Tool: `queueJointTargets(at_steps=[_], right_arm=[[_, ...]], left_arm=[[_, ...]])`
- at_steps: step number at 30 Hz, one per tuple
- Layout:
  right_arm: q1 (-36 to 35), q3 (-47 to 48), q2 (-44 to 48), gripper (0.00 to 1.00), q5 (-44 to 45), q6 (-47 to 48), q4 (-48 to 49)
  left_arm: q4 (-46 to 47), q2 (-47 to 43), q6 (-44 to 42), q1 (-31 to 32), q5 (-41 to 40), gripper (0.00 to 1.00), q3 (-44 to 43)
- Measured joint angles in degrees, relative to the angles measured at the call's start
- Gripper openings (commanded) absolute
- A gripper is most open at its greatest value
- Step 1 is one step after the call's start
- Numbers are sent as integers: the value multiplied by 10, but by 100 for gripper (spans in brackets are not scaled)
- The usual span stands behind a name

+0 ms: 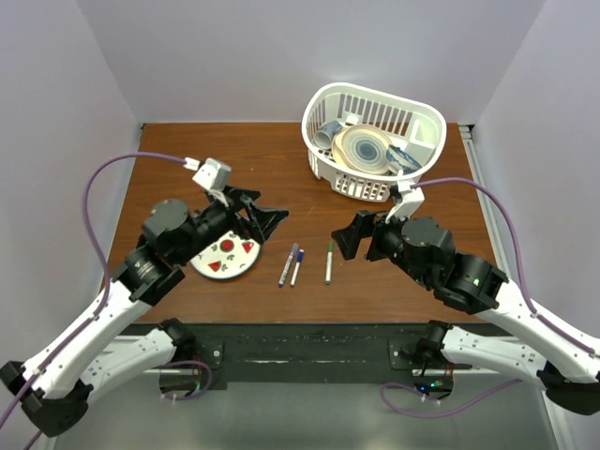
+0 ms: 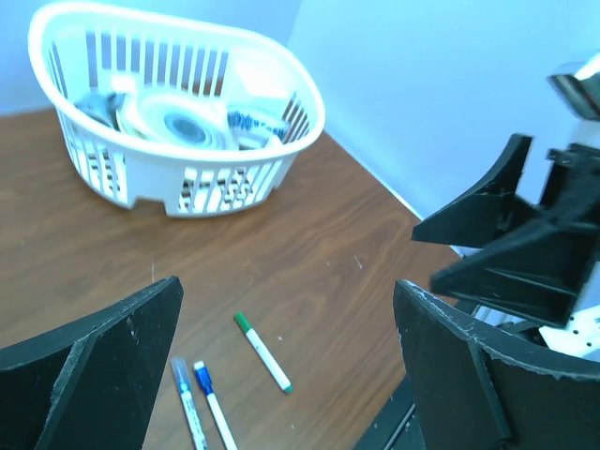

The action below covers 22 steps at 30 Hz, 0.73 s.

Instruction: Insert the pens into the pen caps

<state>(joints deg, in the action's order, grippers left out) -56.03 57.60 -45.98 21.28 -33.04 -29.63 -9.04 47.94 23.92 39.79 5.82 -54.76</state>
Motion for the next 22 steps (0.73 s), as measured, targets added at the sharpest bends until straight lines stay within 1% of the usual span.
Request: queueJointTargets(at_steps=[3, 9, 22], right_arm=[[0, -3, 0, 99, 36, -18, -14], [0, -21, 4, 99, 73, -37, -32], [0, -26, 9, 99, 93, -49, -38]], left_arm=[[17, -31, -10, 0, -6, 100, 18], [19, -21, -16, 0, -17, 100, 46], [27, -26, -11, 0, -16, 100, 74]])
